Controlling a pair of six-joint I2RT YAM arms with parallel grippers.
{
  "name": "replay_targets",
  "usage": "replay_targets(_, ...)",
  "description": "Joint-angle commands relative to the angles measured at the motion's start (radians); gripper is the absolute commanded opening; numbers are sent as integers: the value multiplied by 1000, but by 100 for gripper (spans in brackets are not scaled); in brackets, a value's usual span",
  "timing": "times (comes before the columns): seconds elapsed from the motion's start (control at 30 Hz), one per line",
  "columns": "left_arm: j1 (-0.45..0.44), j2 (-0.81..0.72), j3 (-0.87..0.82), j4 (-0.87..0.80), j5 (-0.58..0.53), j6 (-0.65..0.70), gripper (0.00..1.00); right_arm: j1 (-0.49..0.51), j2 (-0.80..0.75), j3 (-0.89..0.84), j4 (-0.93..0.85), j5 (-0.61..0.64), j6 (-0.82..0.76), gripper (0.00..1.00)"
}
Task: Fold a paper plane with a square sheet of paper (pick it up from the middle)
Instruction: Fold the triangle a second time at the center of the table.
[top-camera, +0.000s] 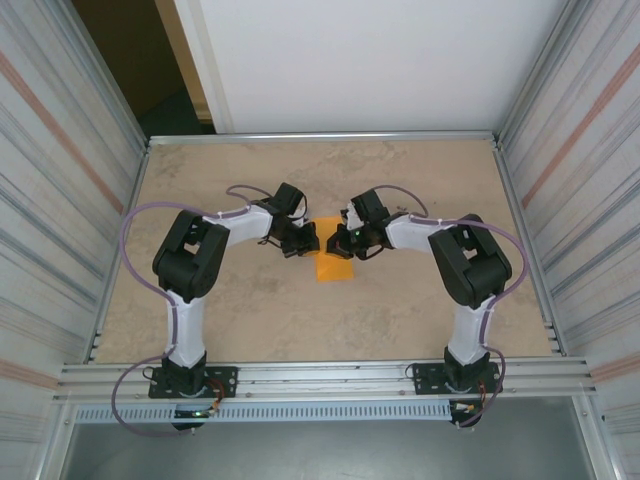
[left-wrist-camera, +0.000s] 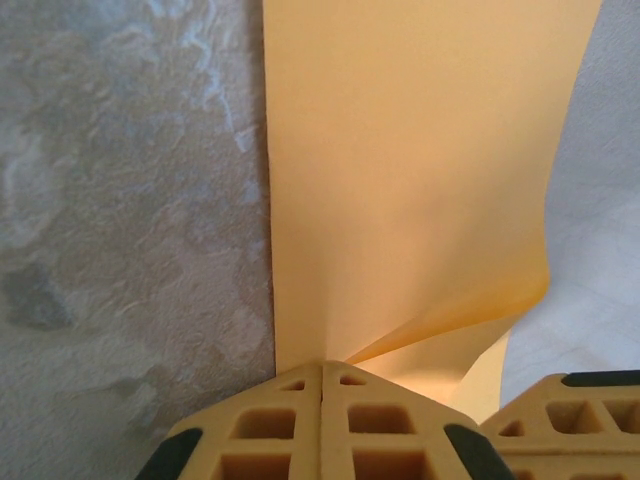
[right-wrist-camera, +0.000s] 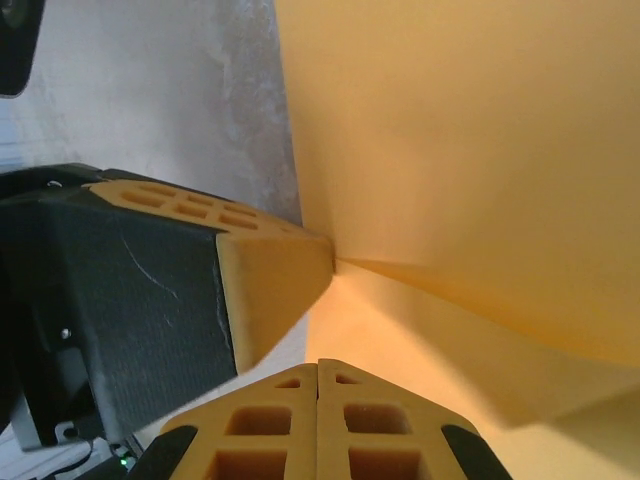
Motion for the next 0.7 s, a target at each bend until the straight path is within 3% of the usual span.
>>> replay_targets(0.0, 10, 56, -4, -55, -60, 18, 2, -3, 43, 10, -9, 16, -5, 2)
replay_targets(0.37, 11, 36, 24, -58, -46, 48, 2, -31, 94, -68, -5, 70, -8, 0)
replay_targets(0.53, 1, -56, 56, -20, -2, 65, 4, -36, 111, -96, -6, 104, 9, 0)
replay_targets(0.67, -23, -153, -15, 50, 16, 30, 8, -43, 119, -103, -6, 110, 28, 0)
